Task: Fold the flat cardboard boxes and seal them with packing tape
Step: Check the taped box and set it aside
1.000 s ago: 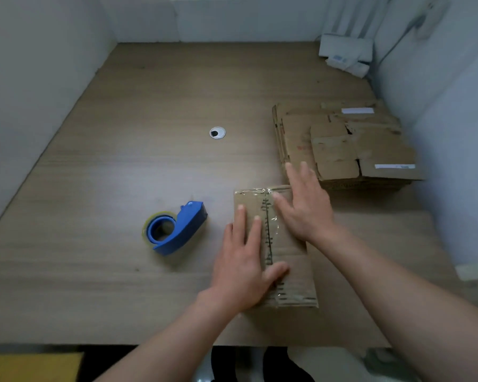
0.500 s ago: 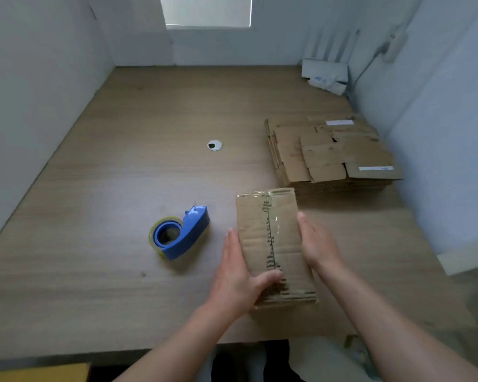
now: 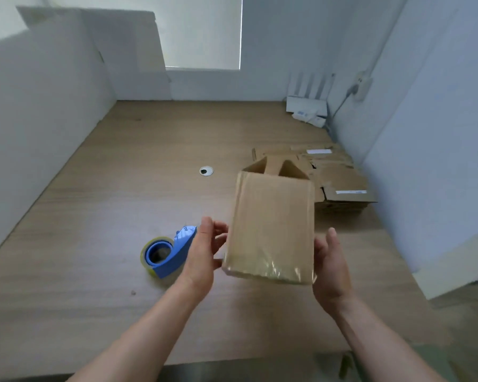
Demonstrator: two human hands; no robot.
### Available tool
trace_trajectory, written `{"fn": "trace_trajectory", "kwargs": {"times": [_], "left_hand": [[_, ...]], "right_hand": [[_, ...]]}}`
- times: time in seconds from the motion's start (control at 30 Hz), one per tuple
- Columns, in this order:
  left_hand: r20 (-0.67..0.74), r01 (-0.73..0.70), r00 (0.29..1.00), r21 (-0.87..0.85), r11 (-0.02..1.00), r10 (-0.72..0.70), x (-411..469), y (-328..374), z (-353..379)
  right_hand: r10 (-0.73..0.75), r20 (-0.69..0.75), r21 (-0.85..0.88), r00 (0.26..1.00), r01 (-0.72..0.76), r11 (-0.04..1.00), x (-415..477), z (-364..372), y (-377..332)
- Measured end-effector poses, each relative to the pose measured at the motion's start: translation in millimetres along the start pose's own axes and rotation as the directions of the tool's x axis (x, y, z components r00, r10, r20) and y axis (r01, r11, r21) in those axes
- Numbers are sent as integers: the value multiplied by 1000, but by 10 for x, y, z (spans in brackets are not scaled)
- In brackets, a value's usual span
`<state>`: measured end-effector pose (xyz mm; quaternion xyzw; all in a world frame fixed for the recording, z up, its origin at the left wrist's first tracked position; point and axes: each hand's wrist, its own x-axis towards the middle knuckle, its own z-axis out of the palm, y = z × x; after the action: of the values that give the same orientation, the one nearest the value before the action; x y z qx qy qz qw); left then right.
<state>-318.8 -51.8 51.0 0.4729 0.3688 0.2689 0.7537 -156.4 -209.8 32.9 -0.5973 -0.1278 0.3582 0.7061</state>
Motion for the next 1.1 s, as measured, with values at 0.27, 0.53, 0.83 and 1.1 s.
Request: {"fn": "trace_trajectory", "kwargs": {"times": [0.27, 0.53, 0.83, 1.1], "left_hand": [[30, 118, 990, 326, 938, -135, -476, -689, 58], [139, -187, 982, 820, 541, 130, -734, -1007, 214], [-36, -212, 948, 665, 716, 315, -916, -1042, 367], [-205, -51, 965, 459, 887, 162, -716, -876, 488]], "right_hand": [[143, 132, -175, 981, -118, 977, -249, -195, 241], [112, 351, -601, 930, 132, 789, -367, -460, 329], [88, 361, -694, 928, 204, 690, -355, -614, 320], [98, -11, -807, 995, -66, 586, -75, -210, -90]]}}
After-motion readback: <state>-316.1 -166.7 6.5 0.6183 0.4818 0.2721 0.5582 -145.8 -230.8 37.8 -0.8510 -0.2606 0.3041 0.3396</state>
